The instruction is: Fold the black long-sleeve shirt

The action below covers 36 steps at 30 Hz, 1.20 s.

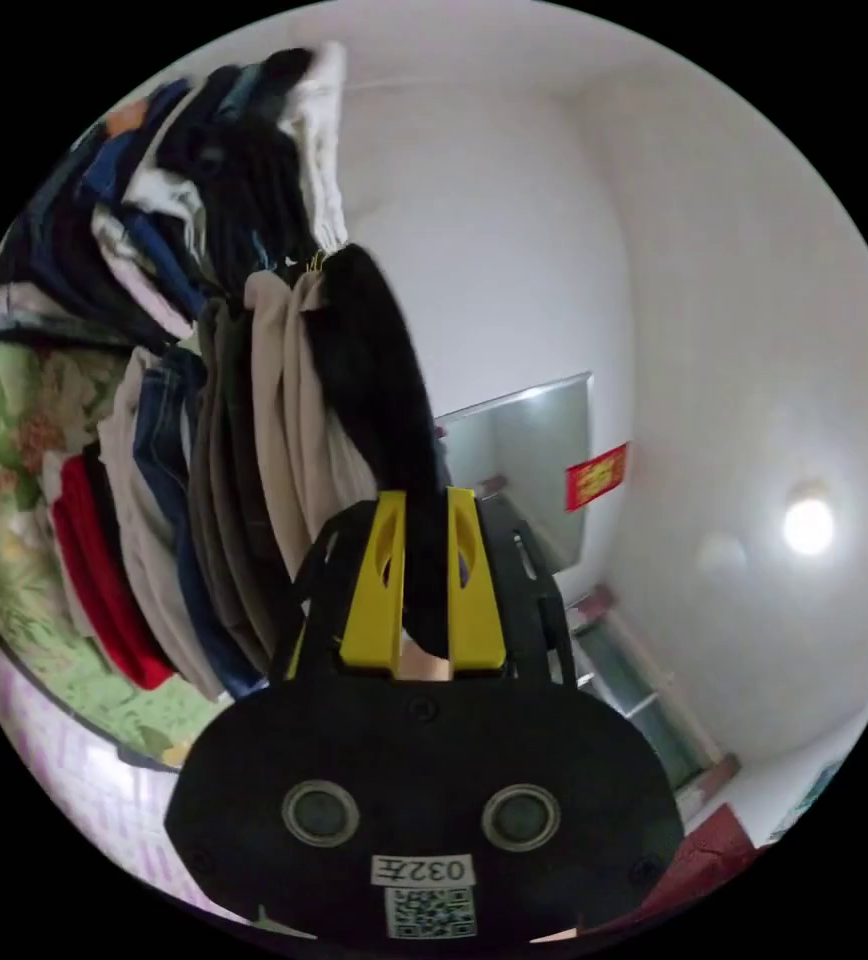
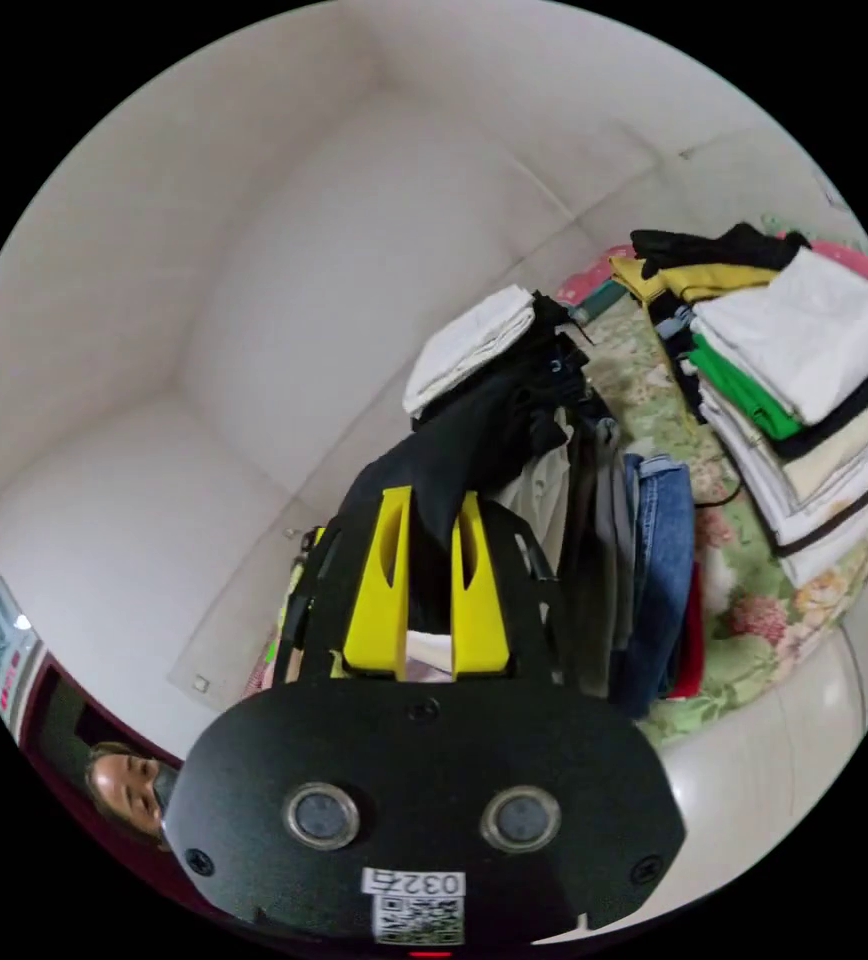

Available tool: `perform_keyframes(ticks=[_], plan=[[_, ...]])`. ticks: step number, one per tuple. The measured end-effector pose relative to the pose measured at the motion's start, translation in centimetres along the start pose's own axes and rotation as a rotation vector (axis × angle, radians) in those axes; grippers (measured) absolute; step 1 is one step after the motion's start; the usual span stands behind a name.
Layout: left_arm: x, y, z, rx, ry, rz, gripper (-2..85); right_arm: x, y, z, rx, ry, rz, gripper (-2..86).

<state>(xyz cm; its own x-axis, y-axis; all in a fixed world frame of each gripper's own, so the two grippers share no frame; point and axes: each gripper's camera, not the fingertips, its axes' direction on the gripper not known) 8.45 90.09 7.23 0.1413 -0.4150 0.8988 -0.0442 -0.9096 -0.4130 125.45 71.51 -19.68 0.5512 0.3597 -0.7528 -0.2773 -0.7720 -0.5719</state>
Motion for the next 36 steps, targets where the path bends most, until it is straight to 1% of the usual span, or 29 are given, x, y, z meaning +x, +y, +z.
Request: perform_keyframes(ticks=[1,2,6,8,10,12,13,15,16,17,18,19,20,21,22,23,24,25,26,27,29,31,32,33,35,36], plan=[[-0.7,0.1,0.3,0.002,0.031,-0.003,2.5,1.6,1.3,-0.2,0.025,-0.089,0.001,6.4],[-0.1,0.1,1.0,-0.011,-0.006,0.033,2.7,2.7,2.2,-0.3,0.042,-0.166,0.007,6.4],[3.7,0.4,3.0,-0.012,-0.189,0.145,3.0,3.3,4.2,-1.3,0.081,-0.225,0.025,5.1],[5.8,0.8,3.9,-0.002,-0.315,0.206,2.8,3.4,5.6,-2.2,0.131,-0.267,0.020,4.3],[5.5,1.0,4.8,-0.040,-0.401,0.193,3.3,4.3,6.3,-1.3,0.073,-0.194,0.038,4.3],[3.7,1.7,5.2,-0.053,-0.409,0.144,5.2,5.8,7.7,-0.6,0.035,-0.207,0.073,4.8],[3.0,2.7,4.8,-0.023,-0.371,0.135,5.3,6.1,9.1,-1.3,0.079,-0.204,0.066,5.1],[3.6,5.1,3.2,0.053,-0.328,0.216,4.1,5.4,12.2,-3.9,0.223,-0.088,0.006,4.5],[4.4,7.6,1.6,0.113,-0.326,0.299,3.0,4.2,15.3,-5.9,0.358,0.016,-0.089,2.7],[5.2,10.6,0.1,0.136,-0.337,0.381,1.9,2.5,19.3,-7.0,0.483,0.103,-0.208,1.2],[5.6,12.3,-0.6,0.130,-0.348,0.428,1.2,1.7,21.4,-7.1,0.524,0.130,-0.274,0.5],[6.5,16.4,-1.7,0.110,-0.393,0.540,-0.3,0.0,25.7,-6.5,0.574,0.156,-0.418,-0.3],[7.4,21.7,-2.8,0.101,-0.491,0.666,-0.5,-1.5,30.2,-4.9,0.592,0.156,-0.544,-0.6],[7.7,24.6,-3.2,0.097,-0.556,0.735,-0.7,-2.1,32.4,-3.9,0.596,0.152,-0.596,-0.7],[8.1,31.0,-3.9,0.107,-0.706,0.872,-0.8,-2.9,36.8,-1.4,0.588,0.138,-0.673,-0.9],[7.7,37.7,-4.6,0.165,-0.883,0.991,-0.8,-3.1,40.6,1.3,0.578,0.119,-0.706,-0.9],[7.3,41.1,-5.0,0.212,-0.971,1.044,-0.9,-3.1,42.4,2.8,0.575,0.102,-0.713,-0.9],[6.0,47.8,-5.7,0.339,-1.119,1.117,-0.9,-2.9,45.6,5.7,0.559,0.046,-0.721,-1.0],[4.3,53.6,-6.6,0.466,-1.219,1.129,-0.9,-2.5,48.2,8.6,0.512,-0.035,-0.721,-1.0],[3.5,56.0,-7.0,0.490,-1.243,1.105,-0.9,-2.4,49.1,10.2,0.472,-0.078,-0.707,-1.0],[0.4,62.8,-9.5,0.434,-1.216,0.880,-1.0,-2.3,51.6,16.2,0.284,-0.264,-0.629,-1.0],[-1.2,67.9,-10.9,0.485,-1.241,0.776,-1.0,-3.1,53.2,20.4,0.175,-0.367,-0.616,-1.0],[-2.0,71.0,-11.4,0.498,-1.297,0.743,-1.0,-4.0,54.0,23.0,0.097,-0.397,-0.625,-1.0],[-2.3,72.3,-11.5,0.491,-1.334,0.722,-1.0,-4.6,54.3,24.2,0.061,-0.412,-0.632,-1.0],[-3.8,75.8,-12.0,0.450,-1.490,0.570,-1.0,-7.0,55.2,28.5,-0.058,-0.526,-0.666,-1.0],[-4.1,76.6,-12.4,0.450,-1.505,0.529,-1.0,-7.8,55.2,29.5,-0.093,-0.550,-0.680,-1.0]])
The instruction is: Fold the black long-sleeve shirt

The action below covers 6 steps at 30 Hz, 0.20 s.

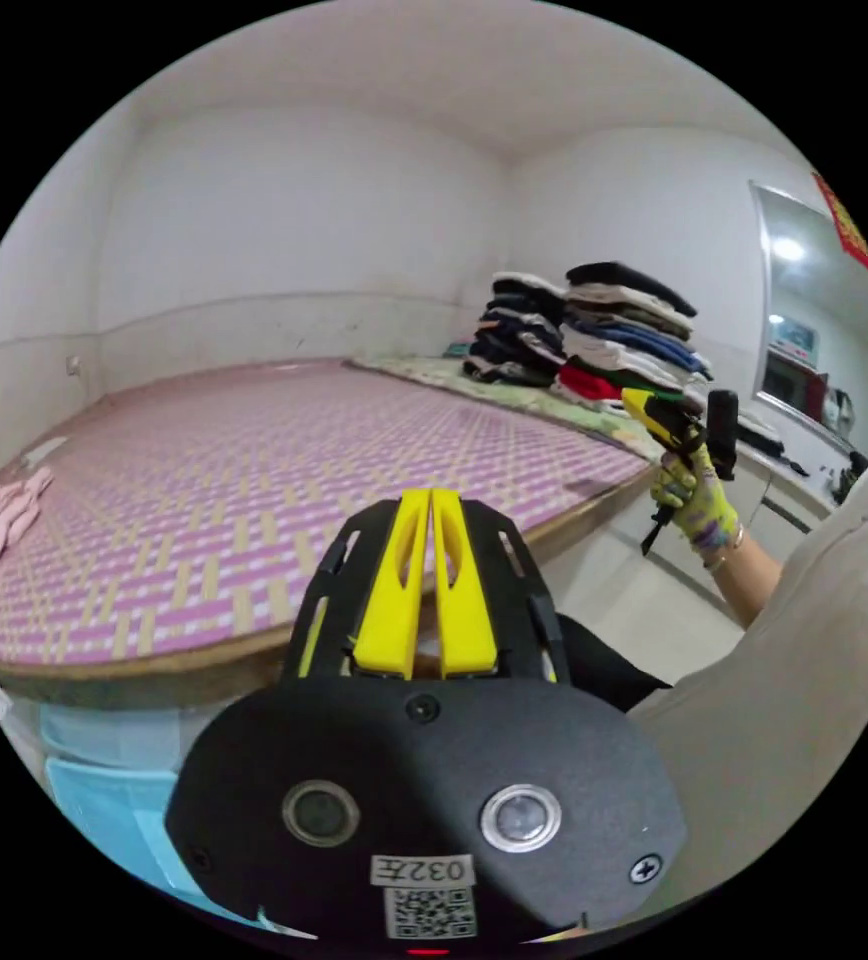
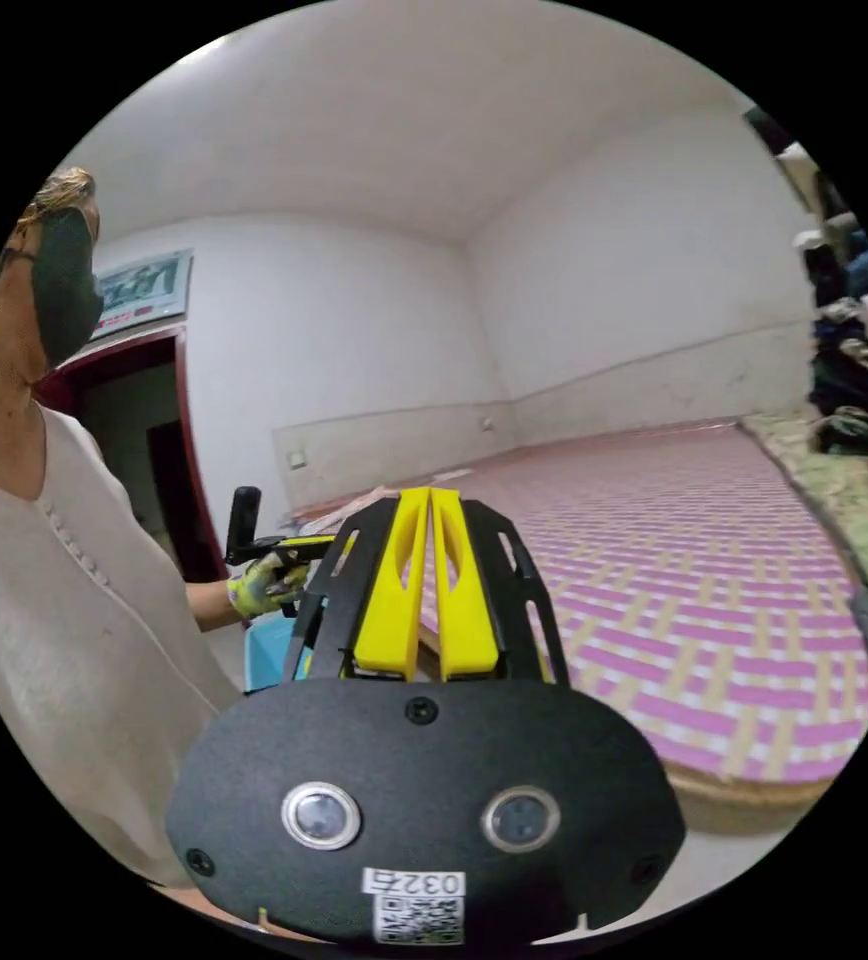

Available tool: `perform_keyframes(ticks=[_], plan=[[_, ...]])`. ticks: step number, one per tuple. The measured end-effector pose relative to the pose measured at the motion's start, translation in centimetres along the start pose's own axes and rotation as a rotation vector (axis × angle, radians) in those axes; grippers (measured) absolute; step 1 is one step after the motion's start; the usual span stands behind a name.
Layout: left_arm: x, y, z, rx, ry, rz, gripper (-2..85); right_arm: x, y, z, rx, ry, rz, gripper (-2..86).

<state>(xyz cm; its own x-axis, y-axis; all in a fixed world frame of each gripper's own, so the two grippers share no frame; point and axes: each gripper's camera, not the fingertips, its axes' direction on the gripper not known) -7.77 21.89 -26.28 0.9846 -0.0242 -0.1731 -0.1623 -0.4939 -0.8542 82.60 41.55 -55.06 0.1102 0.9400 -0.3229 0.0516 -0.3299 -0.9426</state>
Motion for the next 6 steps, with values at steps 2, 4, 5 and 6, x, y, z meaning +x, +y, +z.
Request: perform_keyframes(ticks=[2,4,5,6], plan=[[-2.4,3.1,-1.0,-0.019,0.021,-0.127,-0.9,0.3,-1.3,4.8,-0.117,-0.092,-0.028,-1.0],[-4.8,4.8,-1.9,0.004,-0.005,-0.227,-0.9,1.1,-2.2,8.2,-0.182,-0.159,-0.015,-1.0],[-6.5,5.9,-2.8,0.040,-0.069,-0.301,-0.8,2.1,-2.8,10.0,-0.193,-0.218,0.028,-1.0],[-7.5,6.3,-3.2,0.060,-0.097,-0.336,-0.7,2.8,-3.1,10.7,-0.189,-0.241,0.056,-1.0]])
